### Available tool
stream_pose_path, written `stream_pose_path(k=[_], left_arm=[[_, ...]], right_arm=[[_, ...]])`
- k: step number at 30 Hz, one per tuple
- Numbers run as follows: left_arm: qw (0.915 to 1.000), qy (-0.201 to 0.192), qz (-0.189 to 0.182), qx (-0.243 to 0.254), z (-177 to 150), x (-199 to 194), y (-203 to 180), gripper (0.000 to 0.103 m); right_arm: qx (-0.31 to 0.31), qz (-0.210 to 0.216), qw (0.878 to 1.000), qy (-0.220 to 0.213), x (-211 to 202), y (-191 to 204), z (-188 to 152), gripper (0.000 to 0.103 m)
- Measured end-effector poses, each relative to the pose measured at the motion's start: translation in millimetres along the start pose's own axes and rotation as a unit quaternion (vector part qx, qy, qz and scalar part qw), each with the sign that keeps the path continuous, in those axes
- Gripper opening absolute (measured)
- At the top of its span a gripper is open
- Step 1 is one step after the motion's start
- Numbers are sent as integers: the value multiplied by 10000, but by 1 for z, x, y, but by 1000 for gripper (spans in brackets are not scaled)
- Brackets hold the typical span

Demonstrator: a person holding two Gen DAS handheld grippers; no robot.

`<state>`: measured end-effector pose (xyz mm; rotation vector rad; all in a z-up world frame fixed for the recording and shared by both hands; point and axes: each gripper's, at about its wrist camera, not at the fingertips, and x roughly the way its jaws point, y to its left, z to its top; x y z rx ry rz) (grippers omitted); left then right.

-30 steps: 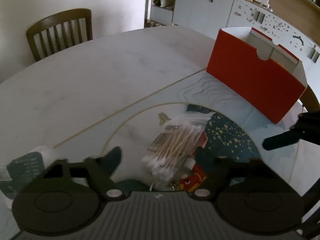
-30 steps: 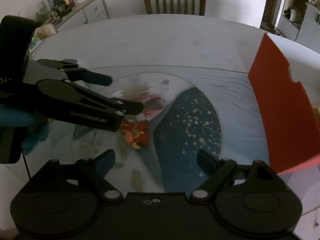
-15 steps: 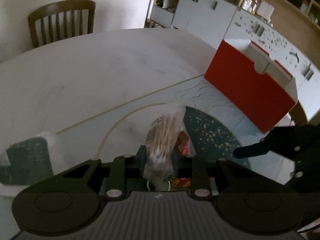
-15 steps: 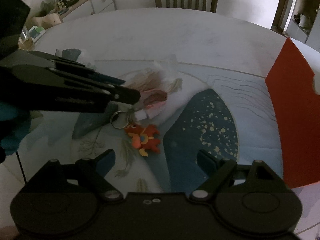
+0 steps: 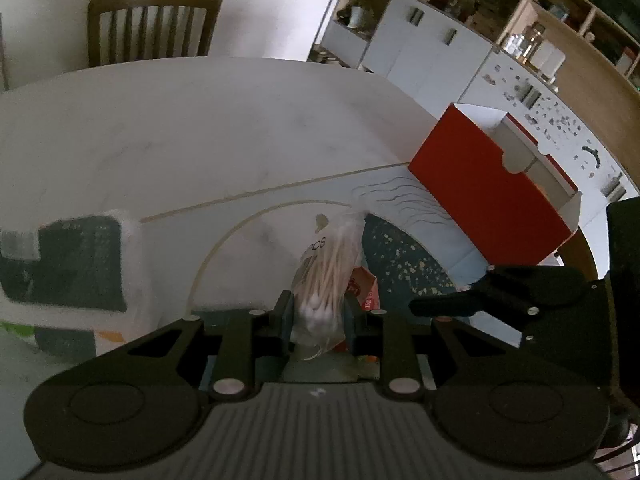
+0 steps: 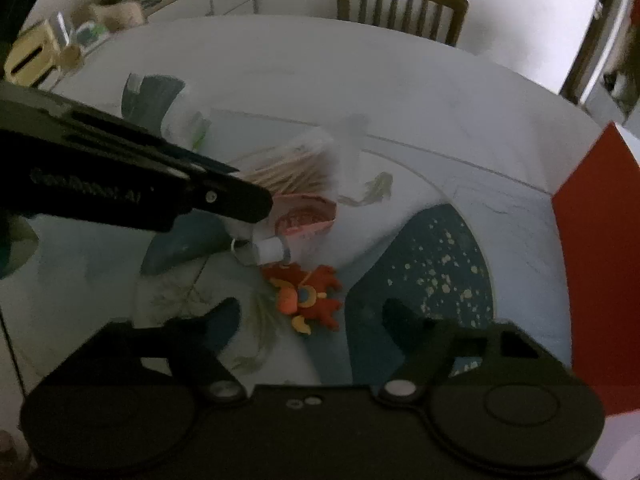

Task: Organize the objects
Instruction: 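Reach the left gripper toward the cotton swab bag and the right toward the red toy, then grasp the cotton swab bag with the left gripper while the right gripper grasps the red dragon keychain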

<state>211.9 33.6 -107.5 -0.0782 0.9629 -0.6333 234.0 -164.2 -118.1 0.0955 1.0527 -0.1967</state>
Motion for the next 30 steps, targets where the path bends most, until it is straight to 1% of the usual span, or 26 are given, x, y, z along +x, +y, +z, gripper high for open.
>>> stream_pose_path(k=[3, 4, 5, 7, 12, 18, 27, 30], left_arm=[[10000, 5, 28, -77, -6, -3, 1, 24], [9999, 10, 33, -108, -7, -4, 1, 24], [9999, 12, 30, -136, -8, -5, 1, 24], [9998, -5, 38, -179, -12, -7, 1, 24], [9996, 26, 53, -262, -27, -12, -3, 24], [9993, 31, 157, -350, -49, -22, -10, 24], [9989, 111, 260, -377, -71, -30, -15, 24], [9987, 78, 361, -343, -76, -33, -18, 24]], right_arm=[[-19, -15, 10000, 6, 4, -1, -1, 59], [18, 5, 10000, -8, 4, -2, -1, 53], [47, 6, 10000, -23, 4, -3, 0, 44], [60, 36, 10000, -49, 2, -4, -1, 35], [78, -42, 10000, -20, -2, -5, -8, 34], [151, -71, 9999, 15, -14, -10, -26, 34], [330, 6, 9994, 77, -37, -11, -56, 34], [407, 15, 9991, 103, -42, -10, -65, 34]])
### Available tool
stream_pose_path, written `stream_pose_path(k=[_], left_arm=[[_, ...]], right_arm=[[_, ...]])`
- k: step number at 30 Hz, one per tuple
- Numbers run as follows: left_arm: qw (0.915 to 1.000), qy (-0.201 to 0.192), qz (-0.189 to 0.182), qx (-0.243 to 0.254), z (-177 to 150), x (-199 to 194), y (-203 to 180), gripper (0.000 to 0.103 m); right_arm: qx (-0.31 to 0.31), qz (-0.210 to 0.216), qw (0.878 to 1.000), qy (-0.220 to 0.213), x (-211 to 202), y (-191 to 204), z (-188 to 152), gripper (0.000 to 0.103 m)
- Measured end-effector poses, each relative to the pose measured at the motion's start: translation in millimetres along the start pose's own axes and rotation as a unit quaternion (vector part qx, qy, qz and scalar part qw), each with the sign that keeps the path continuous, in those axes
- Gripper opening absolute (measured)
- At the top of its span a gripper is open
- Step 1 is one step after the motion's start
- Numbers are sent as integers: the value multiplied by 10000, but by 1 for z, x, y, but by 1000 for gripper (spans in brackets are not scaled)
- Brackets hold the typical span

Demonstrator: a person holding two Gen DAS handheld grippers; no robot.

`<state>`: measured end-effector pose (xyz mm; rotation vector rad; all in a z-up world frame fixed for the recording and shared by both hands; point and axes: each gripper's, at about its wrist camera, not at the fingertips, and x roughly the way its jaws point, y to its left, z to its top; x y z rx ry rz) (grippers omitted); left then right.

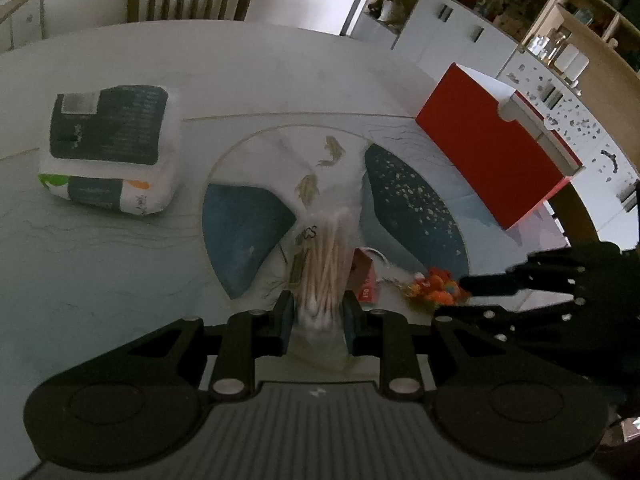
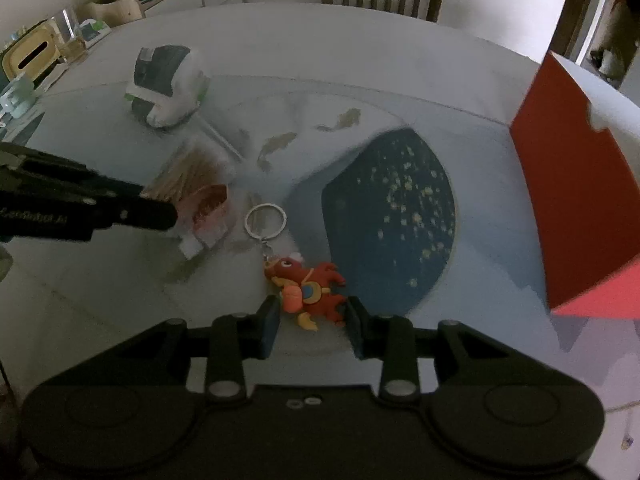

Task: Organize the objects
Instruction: 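Grasp the cotton swab bag with the left gripper while the right gripper grasps the red dragon keychain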

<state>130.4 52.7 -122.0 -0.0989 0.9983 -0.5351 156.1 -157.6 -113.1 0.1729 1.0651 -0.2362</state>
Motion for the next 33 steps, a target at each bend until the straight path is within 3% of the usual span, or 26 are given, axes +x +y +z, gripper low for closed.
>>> stream_pose_path(k=[6, 8, 9, 15, 18, 25, 33], left_arm=[[9999, -14, 112, 16, 0, -3, 0, 30], [10000, -7, 73, 2, 3, -2, 0, 43], [10000, -28, 64, 10, 5, -1, 0, 55], [9999, -92, 107, -59, 15, 7, 0, 57], [9999, -16, 77, -141, 17, 13, 1, 56], [9988, -30, 10, -492, 20, 14, 7, 33], [9978, -51, 3, -660, 23, 8, 11, 18]], right_arm=[[118, 38, 9999, 28, -8, 0, -13, 34], [134, 24, 9999, 53, -8, 0, -16, 34], [142, 20, 9999, 65, -8, -1, -17, 34], [95, -12, 10000, 22, -8, 0, -20, 35], [-40, -49, 10000, -12, -9, 3, -22, 37], [-57, -83, 9999, -119, -6, 4, -17, 46], [-26, -58, 9998, -165, -3, 2, -15, 39]])
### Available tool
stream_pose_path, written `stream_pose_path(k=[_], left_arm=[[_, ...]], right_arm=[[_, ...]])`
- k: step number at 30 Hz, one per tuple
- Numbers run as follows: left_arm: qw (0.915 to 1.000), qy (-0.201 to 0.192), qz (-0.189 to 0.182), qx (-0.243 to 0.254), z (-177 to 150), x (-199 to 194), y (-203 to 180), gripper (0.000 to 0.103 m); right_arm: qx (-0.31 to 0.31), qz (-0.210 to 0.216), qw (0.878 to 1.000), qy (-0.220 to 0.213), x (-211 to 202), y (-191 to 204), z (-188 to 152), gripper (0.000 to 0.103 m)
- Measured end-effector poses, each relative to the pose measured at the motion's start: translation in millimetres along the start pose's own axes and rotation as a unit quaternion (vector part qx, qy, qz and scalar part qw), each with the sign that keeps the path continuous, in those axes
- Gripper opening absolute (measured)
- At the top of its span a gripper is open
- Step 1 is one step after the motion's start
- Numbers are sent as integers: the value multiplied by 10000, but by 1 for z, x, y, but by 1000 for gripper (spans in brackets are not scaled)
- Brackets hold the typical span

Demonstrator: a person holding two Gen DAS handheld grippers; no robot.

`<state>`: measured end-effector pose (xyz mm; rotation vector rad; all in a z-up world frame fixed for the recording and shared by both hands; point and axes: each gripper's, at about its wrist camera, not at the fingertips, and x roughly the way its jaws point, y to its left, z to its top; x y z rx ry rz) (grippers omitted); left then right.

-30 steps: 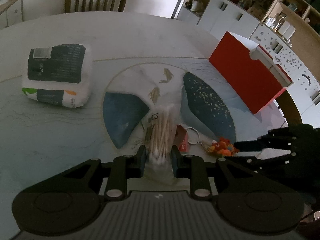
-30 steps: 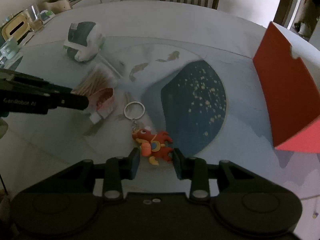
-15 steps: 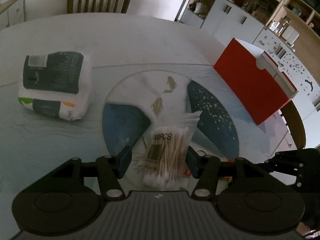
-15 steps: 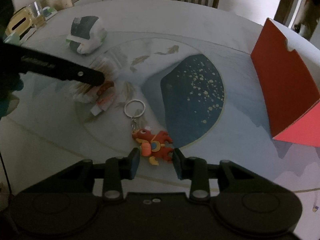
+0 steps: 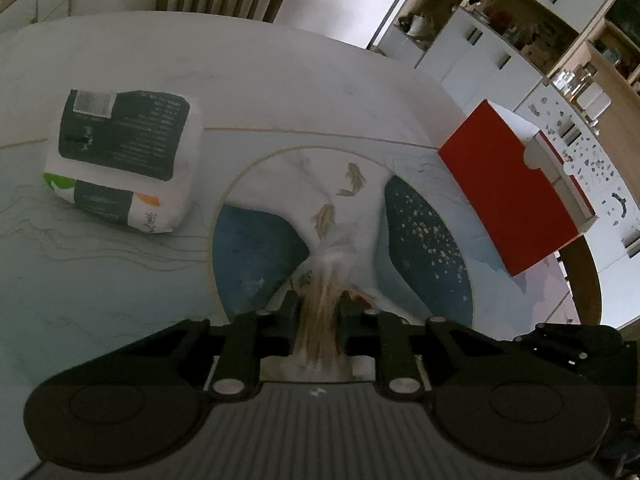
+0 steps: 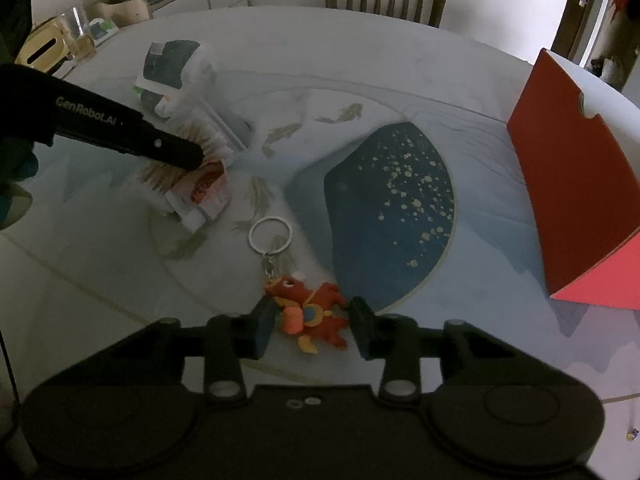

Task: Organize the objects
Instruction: 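Grasp the cotton swab bag with the left gripper while the right gripper grasps the red dragon keychain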

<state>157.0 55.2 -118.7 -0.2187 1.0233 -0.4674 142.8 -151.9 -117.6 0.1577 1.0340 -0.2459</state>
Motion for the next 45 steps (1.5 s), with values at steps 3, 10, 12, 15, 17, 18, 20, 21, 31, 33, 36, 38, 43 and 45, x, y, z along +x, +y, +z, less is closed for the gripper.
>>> stream_pose_path(k=[3, 10, 12, 15, 17, 18, 20, 21, 31, 33, 36, 38, 43, 45], left_arm=[[9999, -77, -70, -78, 0, -9, 1, 15], [9996, -224, -189, 38, 2, -33, -17, 14], [9995, -243, -194, 114, 2, -36, -24, 14], [9991, -165, 67, 384, 0, -31, -35, 14], [9984, -104, 214, 517, -3, -26, -41, 14], [9981, -94, 252, 548, -5, -25, -43, 14], [9980, -68, 284, 565, -6, -22, -45, 18], [9980, -79, 293, 557, -6, -20, -47, 30], [9919, 270, 755, 981, -2, 7, -39, 75], [9914, 374, 713, 1033, -3, 8, -36, 75], [9900, 442, 726, 1126, -6, 13, -37, 75], [9899, 471, 692, 1144, -7, 16, -40, 75], [9878, 562, 740, 1252, -7, 29, -46, 75], [9873, 554, 760, 1278, -6, 33, -47, 75]], right_arm=[[-21, -30, 10000, -54, -4, -1, -1, 39], [159, 30, 9994, -309, -35, -17, -2, 39], [230, -22, 9991, -362, -45, -23, -2, 39], [347, 9, 9984, -447, -59, -35, -2, 39], [380, -13, 9981, -481, -66, -42, -4, 39], [405, -14, 9980, -484, -68, -46, -6, 39], [459, -8, 9978, -470, -71, -52, -9, 39], [476, -16, 9978, -463, -72, -54, -11, 39], [616, 22, 9972, -428, -80, -71, -26, 39], [658, 10, 9970, -417, -81, -73, -28, 39], [699, -15, 9968, -389, -81, -76, -31, 39], [709, -26, 9968, -374, -81, -77, -32, 39], [701, -77, 9969, -351, -81, -78, -32, 39], [705, -100, 9969, -346, -81, -78, -33, 39]])
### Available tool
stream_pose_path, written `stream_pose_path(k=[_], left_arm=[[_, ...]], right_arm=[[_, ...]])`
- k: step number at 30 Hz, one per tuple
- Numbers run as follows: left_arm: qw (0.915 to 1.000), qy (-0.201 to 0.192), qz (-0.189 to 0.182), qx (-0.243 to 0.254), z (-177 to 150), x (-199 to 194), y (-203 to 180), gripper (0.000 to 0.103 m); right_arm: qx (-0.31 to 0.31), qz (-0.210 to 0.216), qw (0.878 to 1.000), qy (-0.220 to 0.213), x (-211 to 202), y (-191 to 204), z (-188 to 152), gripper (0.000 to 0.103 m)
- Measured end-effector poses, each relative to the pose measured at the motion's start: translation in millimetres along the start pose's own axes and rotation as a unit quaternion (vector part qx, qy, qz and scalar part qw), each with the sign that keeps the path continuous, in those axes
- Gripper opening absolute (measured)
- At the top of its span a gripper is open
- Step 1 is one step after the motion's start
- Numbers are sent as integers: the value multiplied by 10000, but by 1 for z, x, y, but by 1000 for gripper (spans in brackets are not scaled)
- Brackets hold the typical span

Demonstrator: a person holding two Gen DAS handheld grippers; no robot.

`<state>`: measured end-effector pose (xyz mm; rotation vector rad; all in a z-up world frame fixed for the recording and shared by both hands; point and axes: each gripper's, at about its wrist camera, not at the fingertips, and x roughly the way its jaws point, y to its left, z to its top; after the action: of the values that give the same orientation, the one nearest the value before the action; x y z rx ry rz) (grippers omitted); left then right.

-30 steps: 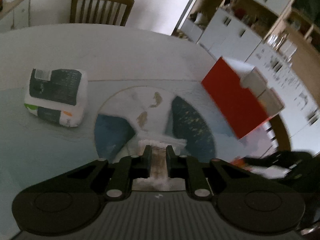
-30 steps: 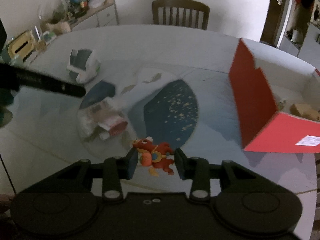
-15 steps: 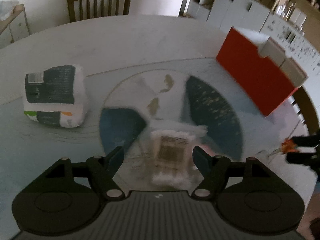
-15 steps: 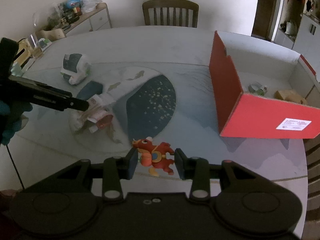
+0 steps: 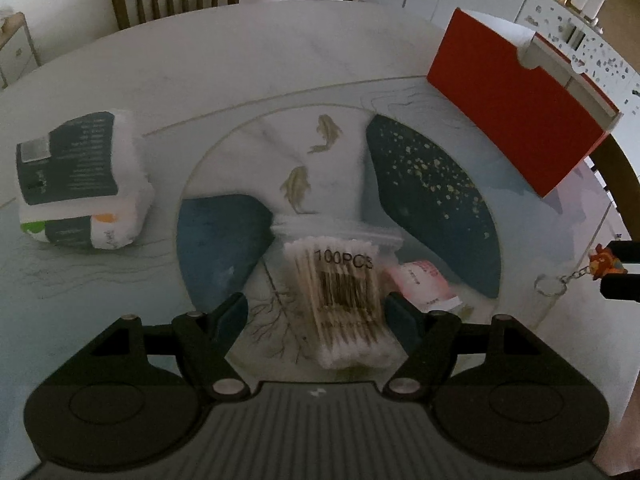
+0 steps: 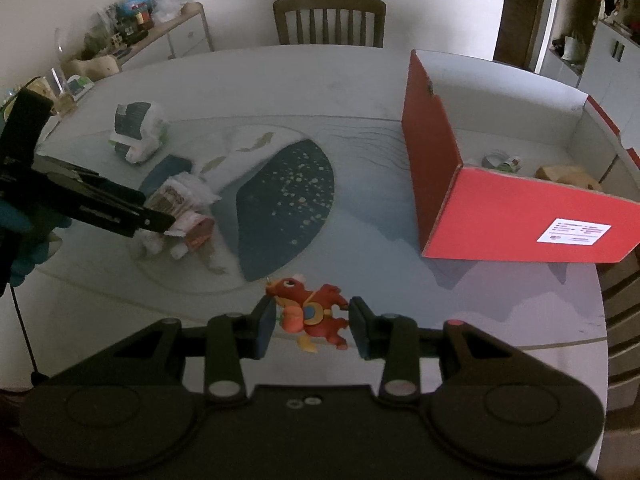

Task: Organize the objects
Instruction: 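Grasp the cotton swab bag with the left gripper while the right gripper grasps the red dragon keychain, then carry the swab bag and dragon keychain over the shoebox with both grippers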

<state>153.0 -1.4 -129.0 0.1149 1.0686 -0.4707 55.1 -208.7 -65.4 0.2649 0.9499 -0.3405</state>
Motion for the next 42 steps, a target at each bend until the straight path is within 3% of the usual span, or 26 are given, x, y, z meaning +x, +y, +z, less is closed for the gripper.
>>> stream_pose_path(k=[4, 9, 13, 20, 27, 34, 42], left_arm=[[9999, -33, 132, -9, 1, 2, -2, 73], [10000, -88, 29, -1, 1, -1, -7, 41], [9999, -131, 49, -81, 1, -4, -11, 34], [9983, -404, -138, -392, 7, -30, -22, 33], [9935, -741, -598, -629, 31, -61, -51, 33], [9898, -992, -939, -409, 68, -75, -99, 33], [9877, -1136, -1073, -34, 117, -68, -154, 33]], right_arm=[[13, -24, 10000, 5, -1, -1, 0, 39], [30, -38, 10000, -21, -3, -4, 1, 39], [36, -48, 10000, -62, -7, -9, 3, 39], [42, -84, 9996, -269, -26, -24, 11, 39], [34, -163, 9978, -637, -54, -53, 31, 39], [-116, -296, 9938, -1069, -79, -87, 55, 39], [-254, -489, 9898, -1313, -86, -123, 75, 39]])
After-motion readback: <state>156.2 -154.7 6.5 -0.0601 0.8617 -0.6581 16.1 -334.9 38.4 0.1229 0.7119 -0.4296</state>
